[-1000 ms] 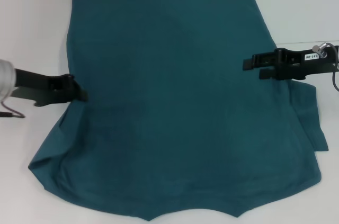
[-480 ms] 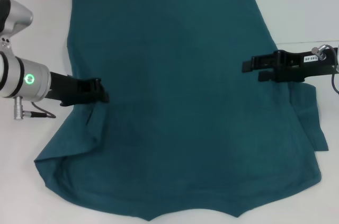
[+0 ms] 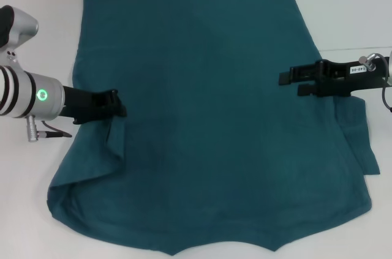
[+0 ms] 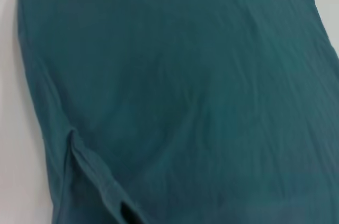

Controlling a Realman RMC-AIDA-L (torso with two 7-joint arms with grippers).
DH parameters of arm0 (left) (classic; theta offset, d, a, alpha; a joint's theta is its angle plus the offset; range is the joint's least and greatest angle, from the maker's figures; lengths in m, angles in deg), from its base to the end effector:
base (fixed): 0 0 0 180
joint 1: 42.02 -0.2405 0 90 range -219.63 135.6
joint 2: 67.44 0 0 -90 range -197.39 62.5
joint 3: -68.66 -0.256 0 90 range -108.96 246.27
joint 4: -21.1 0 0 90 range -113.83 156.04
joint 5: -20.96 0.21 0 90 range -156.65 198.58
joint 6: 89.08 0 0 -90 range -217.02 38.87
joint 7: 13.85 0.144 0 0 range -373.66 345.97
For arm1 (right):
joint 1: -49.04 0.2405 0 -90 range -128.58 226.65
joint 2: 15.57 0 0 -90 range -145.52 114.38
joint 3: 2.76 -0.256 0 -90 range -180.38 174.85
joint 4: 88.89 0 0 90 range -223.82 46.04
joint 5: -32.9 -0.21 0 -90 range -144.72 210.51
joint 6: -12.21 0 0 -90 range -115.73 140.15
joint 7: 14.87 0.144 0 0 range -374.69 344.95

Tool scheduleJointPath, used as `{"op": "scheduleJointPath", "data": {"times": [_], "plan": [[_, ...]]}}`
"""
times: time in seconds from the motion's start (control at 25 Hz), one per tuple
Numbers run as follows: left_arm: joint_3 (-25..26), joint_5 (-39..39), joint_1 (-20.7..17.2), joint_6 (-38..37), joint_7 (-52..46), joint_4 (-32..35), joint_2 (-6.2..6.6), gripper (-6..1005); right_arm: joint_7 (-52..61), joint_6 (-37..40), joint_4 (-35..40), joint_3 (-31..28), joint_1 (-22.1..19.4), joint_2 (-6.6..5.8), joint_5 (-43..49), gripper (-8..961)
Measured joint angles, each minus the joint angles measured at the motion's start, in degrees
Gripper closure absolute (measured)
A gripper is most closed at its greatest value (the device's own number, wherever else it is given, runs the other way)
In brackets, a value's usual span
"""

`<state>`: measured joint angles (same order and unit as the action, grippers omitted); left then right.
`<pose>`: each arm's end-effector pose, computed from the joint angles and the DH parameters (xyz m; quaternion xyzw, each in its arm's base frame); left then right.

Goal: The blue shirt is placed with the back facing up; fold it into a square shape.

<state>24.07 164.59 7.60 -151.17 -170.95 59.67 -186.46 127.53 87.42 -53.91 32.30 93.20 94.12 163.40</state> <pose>-0.2176 0.4395 -0.0084 -0.7362 -0.6305 -0.0975 0.2257 0.2558 0.4231 0.0633 -0.7441 0.6188 0.1845 0.1714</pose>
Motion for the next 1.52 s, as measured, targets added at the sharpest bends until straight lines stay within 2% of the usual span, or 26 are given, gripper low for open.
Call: {"op": "scheduleJointPath", "data": {"times": [0.24, 0.4, 0.64, 0.84, 0.96, 1.08, 1.2, 1.36, 1.52], "plan": [[0.3, -2.4, -0.1, 2.9, -0.2, -1.1, -0.62, 992, 0.1, -0.3, -0.1, 0.1, 0.0, 0.06, 0.0, 239], [0.3, -2.9, 0.5, 6.4, -0.2, -3.7, -0.43, 993, 0.0, -0.3, -0.1, 0.1, 0.0, 0.08, 0.0, 239], [0.0, -3.8, 0.5, 7.6, 0.5, -4.0, -0.55, 988, -0.1, -0.3, -0.1, 0.1, -0.1, 0.09, 0.0, 240], [-0.4, -4.8, 0.4, 6.3, 2.5, -3.8, -0.57, 836, -0.1, -0.3, -0.1, 0.1, -0.3, 0.09, 0.2, 240], [-0.5, -7.7, 0.4, 3.7, 6.1, -3.5, -0.65, 726, -0.1, -0.4, -0.1, 0.1, -0.1, 0.09, 0.3, 240], [0.0, -11.6, -0.8, 0.6, 9.1, -1.7, -0.74, 664, -0.2, -0.4, -0.1, 0.4, 0.1, 0.09, 0.4, 240], [0.2, -14.9, -3.6, -1.4, 9.5, 1.1, -0.24, 603, -0.4, -0.5, -0.1, 1.2, 0.2, 0.09, 0.4, 240], [0.5, -19.5, -8.3, -6.9, 10.8, 2.5, 2.02, 521, -0.9, -0.5, -0.1, 2.5, 0.2, 0.09, 0.4, 240], [3.5, -21.9, -12.6, -15.9, 20.7, 3.2, 3.4, 390, -2.9, -0.3, -0.1, 2.6, 0.0, 0.09, 0.2, 240]]}}
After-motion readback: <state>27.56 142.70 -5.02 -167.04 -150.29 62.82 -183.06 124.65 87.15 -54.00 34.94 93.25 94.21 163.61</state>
